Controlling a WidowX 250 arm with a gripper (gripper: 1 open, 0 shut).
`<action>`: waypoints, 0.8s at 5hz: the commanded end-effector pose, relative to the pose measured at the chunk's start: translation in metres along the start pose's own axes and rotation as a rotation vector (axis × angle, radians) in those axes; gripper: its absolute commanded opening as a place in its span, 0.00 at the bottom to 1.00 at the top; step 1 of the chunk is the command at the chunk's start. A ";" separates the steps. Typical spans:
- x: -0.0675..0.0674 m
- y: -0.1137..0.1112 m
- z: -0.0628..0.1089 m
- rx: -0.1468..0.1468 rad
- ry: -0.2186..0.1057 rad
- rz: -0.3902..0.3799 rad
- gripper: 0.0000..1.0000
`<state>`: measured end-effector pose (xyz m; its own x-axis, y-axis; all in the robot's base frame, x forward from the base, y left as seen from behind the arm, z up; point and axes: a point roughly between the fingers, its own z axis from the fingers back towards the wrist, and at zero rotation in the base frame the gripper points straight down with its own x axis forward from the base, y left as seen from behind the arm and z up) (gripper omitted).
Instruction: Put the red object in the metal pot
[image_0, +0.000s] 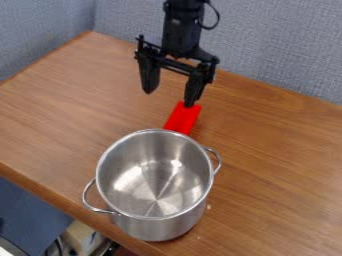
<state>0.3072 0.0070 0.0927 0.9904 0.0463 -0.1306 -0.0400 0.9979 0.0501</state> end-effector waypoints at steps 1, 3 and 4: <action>0.014 0.010 0.009 0.010 -0.051 0.016 1.00; 0.032 -0.007 -0.017 0.030 -0.044 -0.136 1.00; 0.037 -0.002 -0.022 0.036 -0.035 -0.095 1.00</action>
<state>0.3323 0.0028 0.0520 0.9870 -0.0550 -0.1510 0.0653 0.9958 0.0639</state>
